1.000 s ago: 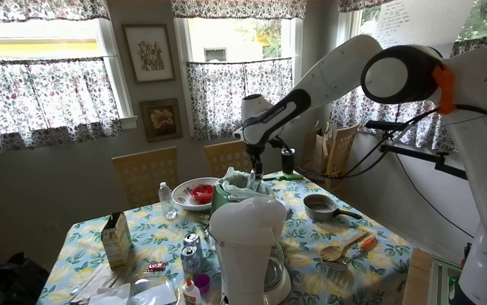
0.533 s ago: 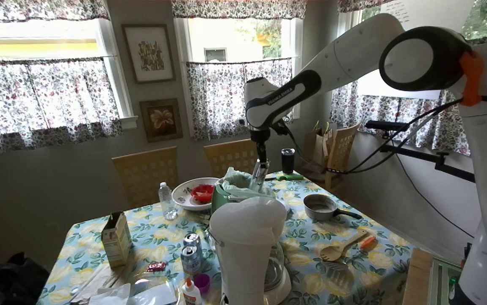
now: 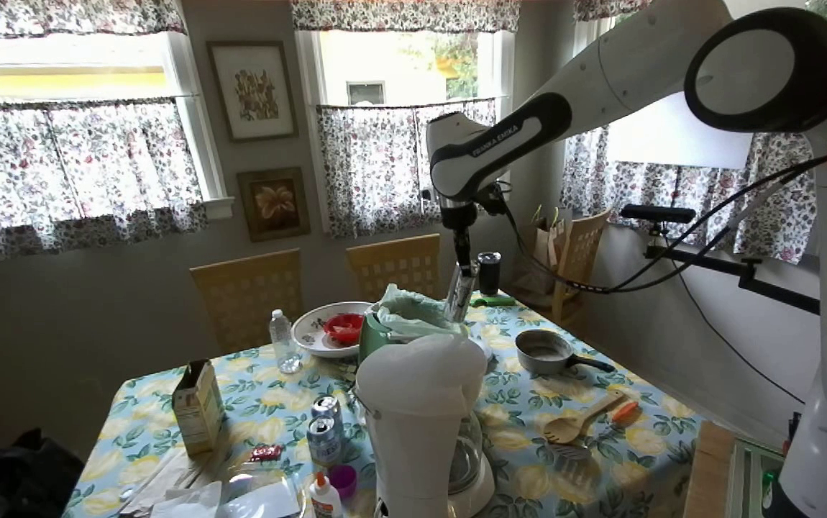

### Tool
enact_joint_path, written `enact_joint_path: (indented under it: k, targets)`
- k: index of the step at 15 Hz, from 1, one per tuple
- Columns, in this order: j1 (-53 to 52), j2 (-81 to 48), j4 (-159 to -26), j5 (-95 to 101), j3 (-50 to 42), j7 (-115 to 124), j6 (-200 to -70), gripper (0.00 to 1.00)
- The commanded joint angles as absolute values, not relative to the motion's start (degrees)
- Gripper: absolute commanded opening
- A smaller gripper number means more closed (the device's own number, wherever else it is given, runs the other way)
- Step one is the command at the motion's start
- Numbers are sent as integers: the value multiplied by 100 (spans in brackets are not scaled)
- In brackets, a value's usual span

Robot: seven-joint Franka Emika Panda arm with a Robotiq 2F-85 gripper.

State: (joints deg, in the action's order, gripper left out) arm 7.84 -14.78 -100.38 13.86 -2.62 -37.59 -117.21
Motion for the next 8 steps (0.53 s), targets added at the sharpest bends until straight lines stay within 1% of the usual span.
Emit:
enact_joint_path:
  k: [1,8]
  targets:
    - [705,-1089,-10518,1662,-367,-3366,-11585,37]
    - [714,-1082,-10922,2146,-463,-3069,-11384,37]
